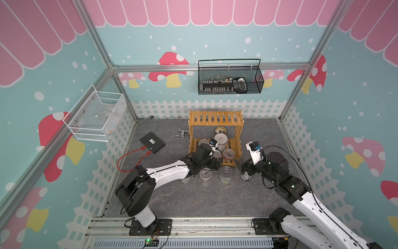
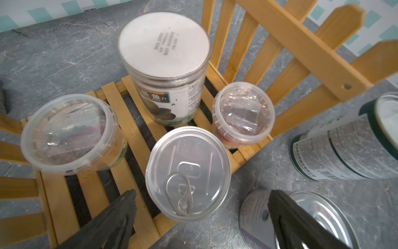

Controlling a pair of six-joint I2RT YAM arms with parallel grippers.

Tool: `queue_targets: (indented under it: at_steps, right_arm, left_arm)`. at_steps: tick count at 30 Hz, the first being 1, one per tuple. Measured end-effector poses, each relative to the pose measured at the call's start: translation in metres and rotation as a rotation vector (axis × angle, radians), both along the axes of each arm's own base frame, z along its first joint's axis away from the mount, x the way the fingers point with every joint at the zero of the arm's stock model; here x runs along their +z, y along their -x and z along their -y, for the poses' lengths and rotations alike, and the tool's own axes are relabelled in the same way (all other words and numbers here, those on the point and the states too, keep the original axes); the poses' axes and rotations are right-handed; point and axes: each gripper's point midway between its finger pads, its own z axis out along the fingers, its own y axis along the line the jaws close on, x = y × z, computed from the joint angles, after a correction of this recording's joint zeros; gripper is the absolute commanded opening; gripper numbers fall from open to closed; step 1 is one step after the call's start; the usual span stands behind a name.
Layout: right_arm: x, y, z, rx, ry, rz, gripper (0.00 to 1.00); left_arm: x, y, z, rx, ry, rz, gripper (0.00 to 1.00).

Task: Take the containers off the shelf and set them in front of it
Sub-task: 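Pick up a container from the shelf.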

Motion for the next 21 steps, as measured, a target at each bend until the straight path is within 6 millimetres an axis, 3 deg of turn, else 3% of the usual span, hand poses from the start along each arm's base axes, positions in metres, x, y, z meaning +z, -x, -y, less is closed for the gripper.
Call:
queue_targets:
  at_steps: [21]
  right_arm:
    - [-0.011, -0.004, 0.007, -0.025, 0.021, -0.013, 0.99]
  left_arm:
    - [-0.027, -0.019, 0.001, 0.051, -0.088, -0.008, 0.97]
